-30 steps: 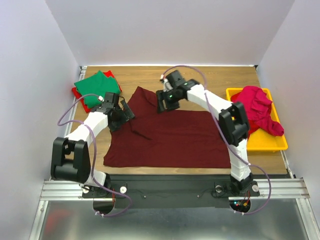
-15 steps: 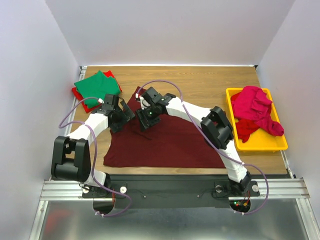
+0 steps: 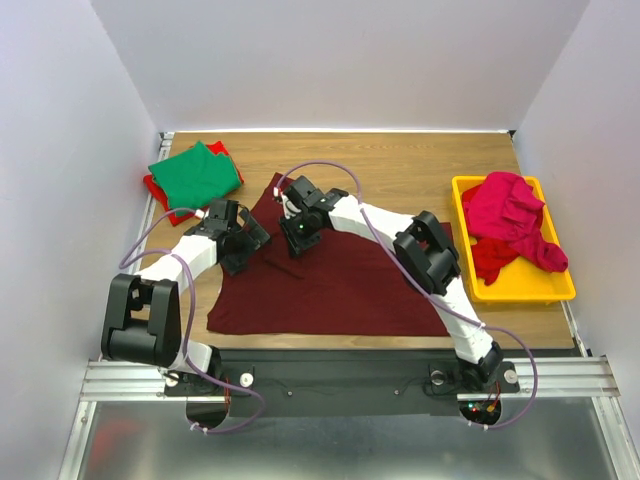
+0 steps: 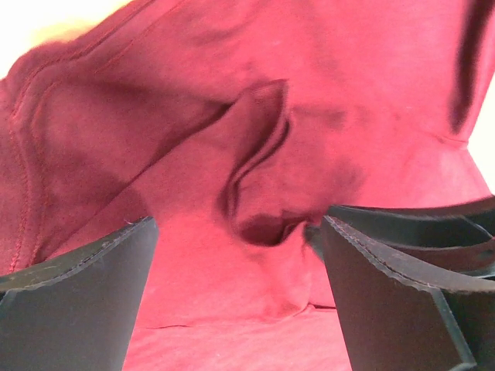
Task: Fold and stack the t-shirts
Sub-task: Fold the tshirt
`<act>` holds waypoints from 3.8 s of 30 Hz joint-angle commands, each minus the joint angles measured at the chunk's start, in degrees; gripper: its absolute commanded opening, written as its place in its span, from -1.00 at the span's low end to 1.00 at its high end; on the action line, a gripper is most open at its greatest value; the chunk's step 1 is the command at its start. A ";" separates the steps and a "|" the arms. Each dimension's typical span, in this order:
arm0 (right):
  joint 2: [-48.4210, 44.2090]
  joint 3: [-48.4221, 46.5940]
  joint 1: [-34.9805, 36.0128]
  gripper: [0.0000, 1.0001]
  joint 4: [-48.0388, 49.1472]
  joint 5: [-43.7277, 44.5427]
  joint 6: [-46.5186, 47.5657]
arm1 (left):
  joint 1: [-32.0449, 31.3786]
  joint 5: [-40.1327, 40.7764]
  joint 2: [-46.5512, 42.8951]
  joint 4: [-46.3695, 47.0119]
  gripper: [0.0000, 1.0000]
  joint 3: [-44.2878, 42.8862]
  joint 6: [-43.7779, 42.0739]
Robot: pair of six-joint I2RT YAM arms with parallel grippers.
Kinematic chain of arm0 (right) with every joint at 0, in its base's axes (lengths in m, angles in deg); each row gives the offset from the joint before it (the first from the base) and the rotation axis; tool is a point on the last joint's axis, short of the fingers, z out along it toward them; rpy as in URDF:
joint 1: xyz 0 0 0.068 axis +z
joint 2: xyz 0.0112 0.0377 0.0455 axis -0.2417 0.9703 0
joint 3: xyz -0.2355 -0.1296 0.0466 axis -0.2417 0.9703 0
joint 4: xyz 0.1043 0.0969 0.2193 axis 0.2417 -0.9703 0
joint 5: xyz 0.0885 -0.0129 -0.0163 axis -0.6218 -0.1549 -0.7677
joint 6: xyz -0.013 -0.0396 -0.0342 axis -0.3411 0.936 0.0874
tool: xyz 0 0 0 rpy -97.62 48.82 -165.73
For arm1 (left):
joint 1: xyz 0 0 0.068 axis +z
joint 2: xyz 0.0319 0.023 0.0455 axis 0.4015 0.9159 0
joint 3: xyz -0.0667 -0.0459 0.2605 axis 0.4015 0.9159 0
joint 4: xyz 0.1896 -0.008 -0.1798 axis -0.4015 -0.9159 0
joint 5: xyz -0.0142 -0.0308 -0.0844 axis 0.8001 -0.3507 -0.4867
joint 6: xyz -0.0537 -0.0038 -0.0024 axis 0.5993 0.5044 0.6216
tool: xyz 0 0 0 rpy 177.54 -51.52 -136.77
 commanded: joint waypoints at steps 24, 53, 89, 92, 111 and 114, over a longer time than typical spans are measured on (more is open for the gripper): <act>-6.01 2.22 1.80 -0.74 1.99 12.14 -0.14 | 0.44 2.66 5.28 1.50 0.97 5.53 3.12; -8.47 5.65 1.71 -0.86 2.08 17.95 -0.49 | 2.64 2.84 -6.24 0.71 0.97 14.93 7.51; -3.64 6.09 1.88 -0.29 6.74 4.41 -1.02 | 2.72 1.78 -4.04 1.59 0.97 14.32 5.76; -2.93 6.00 1.88 -0.32 6.74 4.06 -1.11 | 2.72 1.78 -3.86 1.59 0.97 14.41 5.67; -7.15 9.33 1.88 -0.97 6.65 11.34 -0.76 | 2.99 1.61 -4.13 1.68 0.97 14.85 5.84; -7.68 10.22 1.80 -0.97 6.56 13.63 -0.50 | 3.07 1.61 -4.57 1.68 0.97 15.20 6.28</act>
